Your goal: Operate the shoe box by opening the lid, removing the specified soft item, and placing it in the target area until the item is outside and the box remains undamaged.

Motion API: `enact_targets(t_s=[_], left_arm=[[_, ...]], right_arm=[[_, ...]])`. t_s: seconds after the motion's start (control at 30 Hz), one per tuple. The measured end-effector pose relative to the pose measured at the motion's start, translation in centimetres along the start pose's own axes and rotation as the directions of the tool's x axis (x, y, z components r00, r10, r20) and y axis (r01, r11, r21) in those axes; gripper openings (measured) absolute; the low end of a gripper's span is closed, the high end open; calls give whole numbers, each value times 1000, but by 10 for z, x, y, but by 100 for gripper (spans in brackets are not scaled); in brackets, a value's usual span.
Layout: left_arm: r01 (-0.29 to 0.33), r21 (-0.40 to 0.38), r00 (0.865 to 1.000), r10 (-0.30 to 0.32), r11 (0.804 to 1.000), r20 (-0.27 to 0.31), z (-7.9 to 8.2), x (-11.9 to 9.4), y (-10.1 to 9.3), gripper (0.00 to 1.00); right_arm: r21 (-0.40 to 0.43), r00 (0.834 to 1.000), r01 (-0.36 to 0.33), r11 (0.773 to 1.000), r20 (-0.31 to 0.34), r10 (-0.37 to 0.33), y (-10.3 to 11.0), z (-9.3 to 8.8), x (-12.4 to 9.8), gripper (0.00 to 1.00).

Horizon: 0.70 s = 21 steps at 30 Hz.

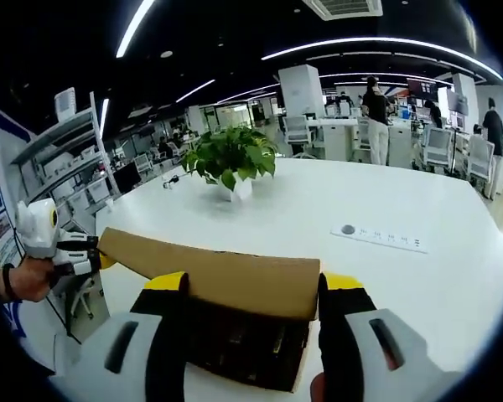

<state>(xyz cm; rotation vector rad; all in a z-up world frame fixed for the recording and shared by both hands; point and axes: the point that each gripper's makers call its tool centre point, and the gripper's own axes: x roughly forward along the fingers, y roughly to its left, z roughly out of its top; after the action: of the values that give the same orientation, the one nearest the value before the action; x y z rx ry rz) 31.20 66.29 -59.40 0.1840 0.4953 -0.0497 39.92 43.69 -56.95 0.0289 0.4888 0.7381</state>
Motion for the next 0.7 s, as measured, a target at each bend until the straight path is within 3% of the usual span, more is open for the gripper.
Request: enact_targets(t_s=[0.53,0.7], left_arm=[[15,-29,1000,-14,999,12,9,6,7,6],[18,-47,1000,-18,999,13,11,7,8,6]], right_arm=[[16,1000,-26,1000,15,25,-3,10,4,58],[-12,999,-44,999,20,44,-2,13,3,58]])
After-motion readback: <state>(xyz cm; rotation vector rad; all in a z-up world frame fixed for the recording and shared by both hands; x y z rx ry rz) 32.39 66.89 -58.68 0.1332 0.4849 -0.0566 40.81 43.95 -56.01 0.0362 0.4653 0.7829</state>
